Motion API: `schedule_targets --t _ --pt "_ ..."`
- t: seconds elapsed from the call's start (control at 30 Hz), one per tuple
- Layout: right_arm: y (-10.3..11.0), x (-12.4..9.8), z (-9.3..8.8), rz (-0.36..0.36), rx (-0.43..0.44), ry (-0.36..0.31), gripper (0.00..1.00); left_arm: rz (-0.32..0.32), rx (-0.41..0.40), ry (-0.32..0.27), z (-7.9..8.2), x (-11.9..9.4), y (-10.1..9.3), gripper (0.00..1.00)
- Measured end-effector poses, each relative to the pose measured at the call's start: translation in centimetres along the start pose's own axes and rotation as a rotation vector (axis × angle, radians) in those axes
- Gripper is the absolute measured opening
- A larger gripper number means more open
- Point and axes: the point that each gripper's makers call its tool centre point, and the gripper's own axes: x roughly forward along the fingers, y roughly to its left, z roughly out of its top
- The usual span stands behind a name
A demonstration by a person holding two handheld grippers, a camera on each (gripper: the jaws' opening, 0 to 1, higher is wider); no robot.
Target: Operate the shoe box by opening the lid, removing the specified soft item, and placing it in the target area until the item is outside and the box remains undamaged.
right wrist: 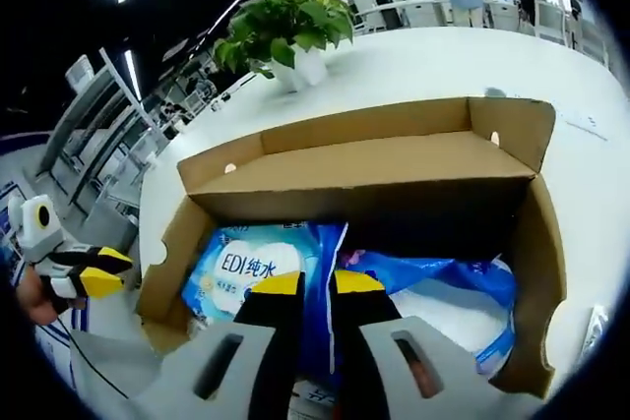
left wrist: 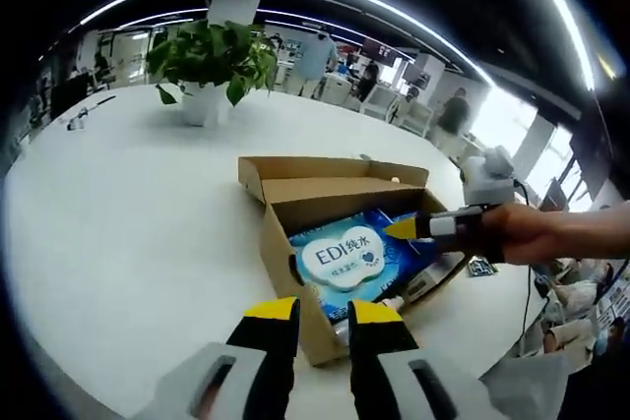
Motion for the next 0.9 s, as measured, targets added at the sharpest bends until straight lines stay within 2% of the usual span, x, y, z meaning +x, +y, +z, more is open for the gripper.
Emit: schedule_targets --t 0.17,0.5,0.67,0.9 --pt "0.0 0.0 -0.4 -0.014 0.01 0.018 0.01 0.003 -0.003 -0.002 0.2 0.0 -0.1 0.19" --pt "0.5 -0.8 0.0 -0.001 -0.012 0.006 0.0 -0.01 0.007 0.006 0.3 0.4 -0.6 0.19" --pt "0.8 -1.9 0.5 0.002 -0.038 -0.029 0.0 -0.019 0.011 0.008 0.5 0.6 -1.2 0.19" --pt "0.3 -3.7 1.0 -0.002 -0.024 -0.067 0.0 -0.043 0.016 0.023 0.4 1.5 -2.0 0.19"
